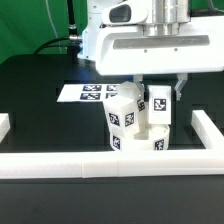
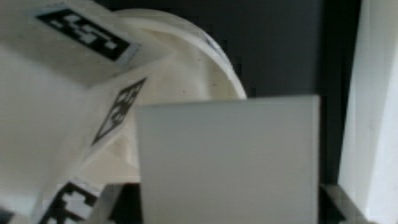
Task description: Assemble stool
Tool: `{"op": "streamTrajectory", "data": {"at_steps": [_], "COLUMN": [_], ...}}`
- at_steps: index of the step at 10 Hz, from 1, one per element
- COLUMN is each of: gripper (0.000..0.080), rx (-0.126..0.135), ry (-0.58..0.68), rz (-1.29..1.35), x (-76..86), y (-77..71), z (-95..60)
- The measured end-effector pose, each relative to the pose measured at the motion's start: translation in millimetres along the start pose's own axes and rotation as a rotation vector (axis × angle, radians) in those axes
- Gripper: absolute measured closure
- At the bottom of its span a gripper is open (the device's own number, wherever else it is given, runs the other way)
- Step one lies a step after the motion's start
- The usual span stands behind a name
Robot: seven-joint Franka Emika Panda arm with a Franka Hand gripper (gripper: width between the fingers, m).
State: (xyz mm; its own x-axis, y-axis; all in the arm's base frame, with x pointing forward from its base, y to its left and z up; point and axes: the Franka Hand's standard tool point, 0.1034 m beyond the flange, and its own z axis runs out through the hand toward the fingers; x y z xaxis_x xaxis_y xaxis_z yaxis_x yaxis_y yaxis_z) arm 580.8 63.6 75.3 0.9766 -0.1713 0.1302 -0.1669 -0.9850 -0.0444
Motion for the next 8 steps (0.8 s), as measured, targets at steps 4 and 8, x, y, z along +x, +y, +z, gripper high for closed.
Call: {"op": "streamTrajectory", "data": {"at_steps": [4,8], "gripper": [0.0462,0.0462], "rx": [0.035,0.030], "ry": [-0.071,-0.062], "rz": [0.450,0.742], "x": [10.4,12.0], "y": [11.7,10.4], "z": [0.5,0.8]}}
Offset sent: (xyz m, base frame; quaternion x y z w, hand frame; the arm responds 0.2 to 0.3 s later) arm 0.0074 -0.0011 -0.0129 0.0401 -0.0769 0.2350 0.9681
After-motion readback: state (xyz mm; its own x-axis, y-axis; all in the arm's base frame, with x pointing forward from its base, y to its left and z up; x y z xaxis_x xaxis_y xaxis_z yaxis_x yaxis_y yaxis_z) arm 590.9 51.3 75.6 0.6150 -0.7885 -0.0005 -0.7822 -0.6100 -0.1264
